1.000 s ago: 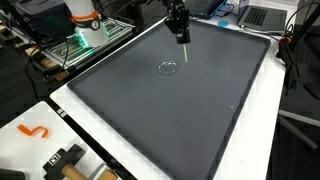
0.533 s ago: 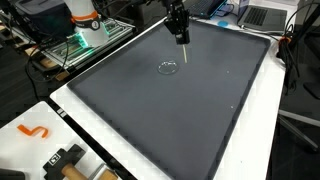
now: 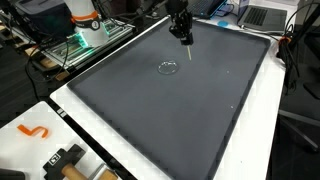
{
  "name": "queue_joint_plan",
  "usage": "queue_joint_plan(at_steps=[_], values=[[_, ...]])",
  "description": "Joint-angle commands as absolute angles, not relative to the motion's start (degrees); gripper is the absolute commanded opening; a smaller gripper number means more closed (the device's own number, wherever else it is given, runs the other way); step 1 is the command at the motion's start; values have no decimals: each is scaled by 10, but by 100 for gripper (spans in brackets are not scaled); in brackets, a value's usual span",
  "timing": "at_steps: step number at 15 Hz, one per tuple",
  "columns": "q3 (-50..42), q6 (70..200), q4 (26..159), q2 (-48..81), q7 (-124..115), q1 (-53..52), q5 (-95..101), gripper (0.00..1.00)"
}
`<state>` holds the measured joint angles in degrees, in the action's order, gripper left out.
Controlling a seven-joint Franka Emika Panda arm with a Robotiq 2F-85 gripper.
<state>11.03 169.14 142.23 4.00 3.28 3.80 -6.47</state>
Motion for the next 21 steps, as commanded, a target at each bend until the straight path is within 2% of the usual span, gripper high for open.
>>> queue_joint_plan(at_steps=[1,5,10,11,21], values=[[198,1656,1388,41,173,114,-224,3],[184,1597,1374,13,341,143,-378,3],[150,1499,1361,10,437,177,-432,3],[87,1481,1358,10,450,125,-439,3],[-14,1388,1356,11,595,95,-560,3]])
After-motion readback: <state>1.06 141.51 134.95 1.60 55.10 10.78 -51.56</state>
